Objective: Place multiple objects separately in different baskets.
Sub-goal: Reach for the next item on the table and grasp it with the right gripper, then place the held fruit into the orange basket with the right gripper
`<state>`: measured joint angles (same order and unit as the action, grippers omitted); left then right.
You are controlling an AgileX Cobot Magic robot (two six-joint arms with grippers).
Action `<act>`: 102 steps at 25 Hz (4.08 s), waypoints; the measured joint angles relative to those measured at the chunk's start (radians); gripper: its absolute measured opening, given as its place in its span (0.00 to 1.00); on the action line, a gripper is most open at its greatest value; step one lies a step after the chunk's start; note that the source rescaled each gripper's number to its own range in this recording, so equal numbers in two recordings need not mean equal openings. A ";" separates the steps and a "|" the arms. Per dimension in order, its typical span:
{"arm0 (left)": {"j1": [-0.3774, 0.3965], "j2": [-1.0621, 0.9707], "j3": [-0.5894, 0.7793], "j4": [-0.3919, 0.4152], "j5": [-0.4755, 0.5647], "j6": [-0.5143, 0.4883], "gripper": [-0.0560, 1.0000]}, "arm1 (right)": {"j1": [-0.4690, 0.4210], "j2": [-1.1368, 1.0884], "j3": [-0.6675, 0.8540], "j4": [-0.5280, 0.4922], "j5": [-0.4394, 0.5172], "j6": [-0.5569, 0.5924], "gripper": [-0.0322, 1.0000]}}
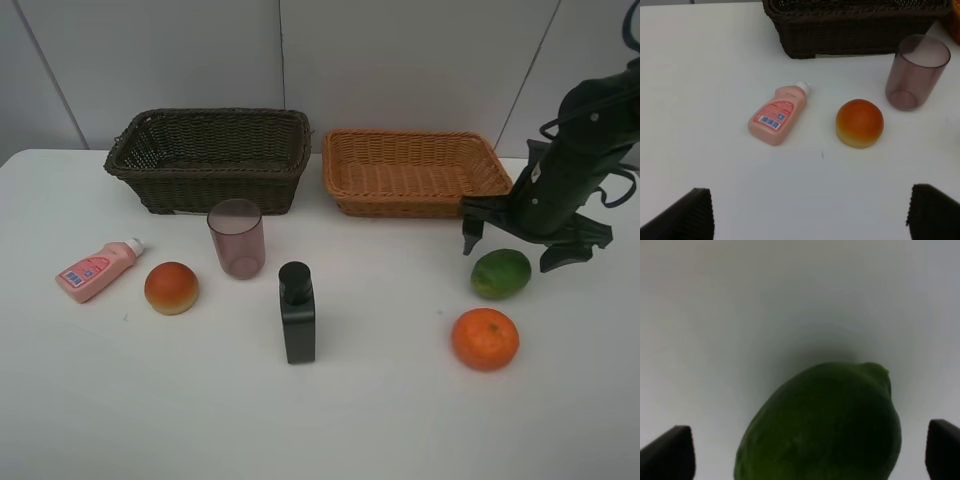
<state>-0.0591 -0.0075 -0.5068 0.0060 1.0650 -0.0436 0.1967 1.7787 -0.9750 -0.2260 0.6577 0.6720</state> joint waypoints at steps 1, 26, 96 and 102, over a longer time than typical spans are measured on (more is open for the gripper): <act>0.000 0.000 0.000 0.000 0.000 0.000 1.00 | 0.000 0.002 0.000 -0.009 -0.007 0.004 1.00; 0.000 0.000 0.000 0.000 0.000 0.000 1.00 | 0.000 0.122 0.000 -0.007 -0.051 0.016 0.65; 0.000 0.000 0.000 0.000 0.000 0.000 1.00 | 0.104 0.586 -1.081 0.085 0.354 -0.422 0.99; 0.000 0.000 0.000 0.000 0.000 0.000 1.00 | 0.112 0.453 -0.994 0.087 0.431 -0.453 1.00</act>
<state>-0.0591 -0.0075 -0.5068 0.0060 1.0650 -0.0436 0.3084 2.2312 -1.9690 -0.1390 1.0890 0.2191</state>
